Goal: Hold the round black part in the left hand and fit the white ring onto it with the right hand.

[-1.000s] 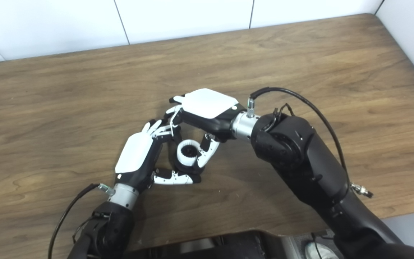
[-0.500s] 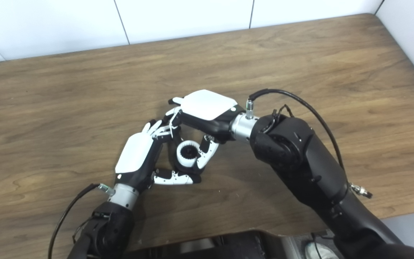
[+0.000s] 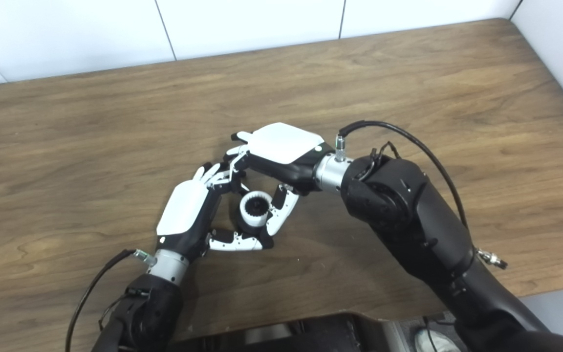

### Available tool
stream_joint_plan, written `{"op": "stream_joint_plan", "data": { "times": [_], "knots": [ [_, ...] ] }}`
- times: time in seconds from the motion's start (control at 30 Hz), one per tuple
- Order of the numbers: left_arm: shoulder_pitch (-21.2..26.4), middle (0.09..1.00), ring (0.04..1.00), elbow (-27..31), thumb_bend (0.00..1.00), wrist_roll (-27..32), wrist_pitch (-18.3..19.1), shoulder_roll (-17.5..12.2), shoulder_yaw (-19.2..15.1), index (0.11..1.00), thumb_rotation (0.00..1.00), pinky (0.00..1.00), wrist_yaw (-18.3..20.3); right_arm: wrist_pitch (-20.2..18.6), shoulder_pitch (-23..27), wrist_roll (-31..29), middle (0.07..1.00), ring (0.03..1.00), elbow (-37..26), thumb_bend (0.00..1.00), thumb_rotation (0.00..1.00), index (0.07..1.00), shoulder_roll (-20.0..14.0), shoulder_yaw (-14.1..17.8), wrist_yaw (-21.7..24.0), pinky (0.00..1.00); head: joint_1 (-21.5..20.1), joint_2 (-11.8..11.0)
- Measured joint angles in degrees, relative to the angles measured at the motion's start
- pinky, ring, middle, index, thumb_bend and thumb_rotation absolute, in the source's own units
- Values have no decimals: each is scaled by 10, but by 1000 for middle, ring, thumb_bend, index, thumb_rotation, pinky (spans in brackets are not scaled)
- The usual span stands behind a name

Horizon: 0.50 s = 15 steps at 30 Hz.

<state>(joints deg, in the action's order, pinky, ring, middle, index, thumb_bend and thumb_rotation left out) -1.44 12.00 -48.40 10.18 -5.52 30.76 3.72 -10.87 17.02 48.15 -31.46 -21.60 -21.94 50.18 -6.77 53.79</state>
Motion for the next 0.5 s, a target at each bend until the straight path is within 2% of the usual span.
{"op": "stream_joint_plan", "data": {
  "times": [0.2,0.5],
  "knots": [
    [0,824,943,0,524,0,1,0,0,483,62,1000,3,1,1,4,973,1000,0,1000,386,794,0,3,5,1000,-3,-2],
    [1,821,944,0,525,0,0,0,-1,483,62,1000,3,0,8,3,985,1000,-16,1000,414,810,-12,14,12,1000,-4,-4]
  ]
}}
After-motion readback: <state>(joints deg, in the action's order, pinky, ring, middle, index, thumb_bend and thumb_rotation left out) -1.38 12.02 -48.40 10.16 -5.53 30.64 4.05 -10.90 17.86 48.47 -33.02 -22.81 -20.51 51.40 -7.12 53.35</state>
